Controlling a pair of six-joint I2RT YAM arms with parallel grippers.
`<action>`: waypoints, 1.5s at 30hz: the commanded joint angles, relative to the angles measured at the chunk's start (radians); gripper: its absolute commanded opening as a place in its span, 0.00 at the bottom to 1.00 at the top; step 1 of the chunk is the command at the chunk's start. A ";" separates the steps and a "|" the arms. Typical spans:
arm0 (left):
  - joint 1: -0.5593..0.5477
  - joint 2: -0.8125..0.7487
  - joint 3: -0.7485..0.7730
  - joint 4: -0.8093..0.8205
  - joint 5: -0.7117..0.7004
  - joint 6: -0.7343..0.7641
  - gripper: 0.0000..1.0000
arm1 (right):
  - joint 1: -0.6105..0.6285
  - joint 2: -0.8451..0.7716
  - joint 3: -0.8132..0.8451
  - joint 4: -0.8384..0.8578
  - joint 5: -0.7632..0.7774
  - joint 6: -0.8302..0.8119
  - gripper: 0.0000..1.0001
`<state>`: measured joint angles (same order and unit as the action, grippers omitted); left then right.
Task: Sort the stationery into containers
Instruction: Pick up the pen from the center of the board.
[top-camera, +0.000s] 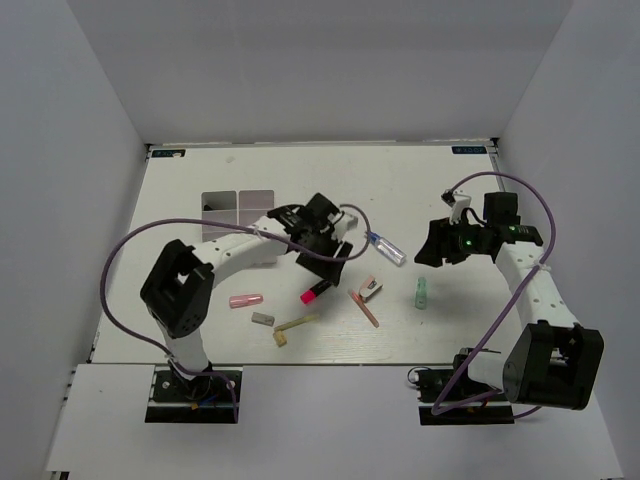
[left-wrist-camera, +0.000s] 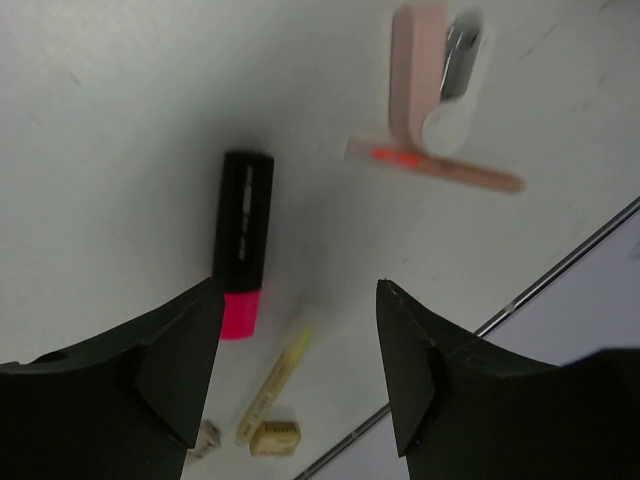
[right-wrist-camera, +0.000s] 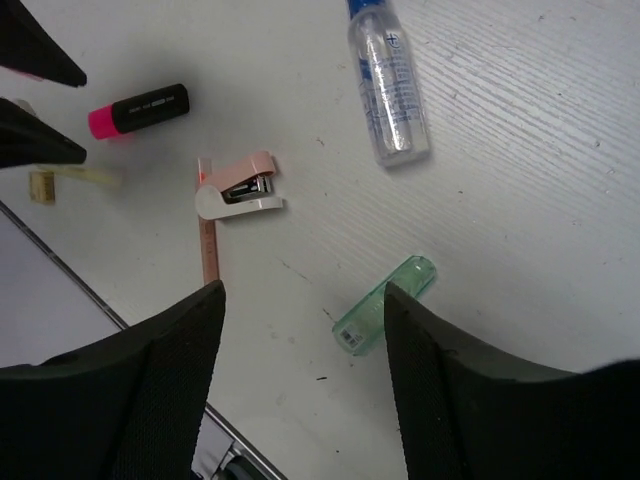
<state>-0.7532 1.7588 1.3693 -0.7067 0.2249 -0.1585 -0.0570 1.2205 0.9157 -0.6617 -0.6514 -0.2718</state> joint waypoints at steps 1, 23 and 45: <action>-0.026 -0.048 -0.044 -0.045 -0.032 -0.009 0.72 | -0.004 0.010 0.051 -0.029 -0.022 -0.010 0.67; -0.152 0.051 -0.165 0.171 -0.360 0.043 0.71 | -0.010 0.022 0.051 -0.036 -0.036 -0.021 0.30; -0.132 0.171 -0.173 0.150 -0.367 0.050 0.25 | -0.043 0.017 0.051 -0.042 -0.066 -0.023 0.30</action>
<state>-0.8787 1.8935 1.2324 -0.5365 -0.0933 -0.1127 -0.0895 1.2392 0.9287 -0.6872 -0.6823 -0.2813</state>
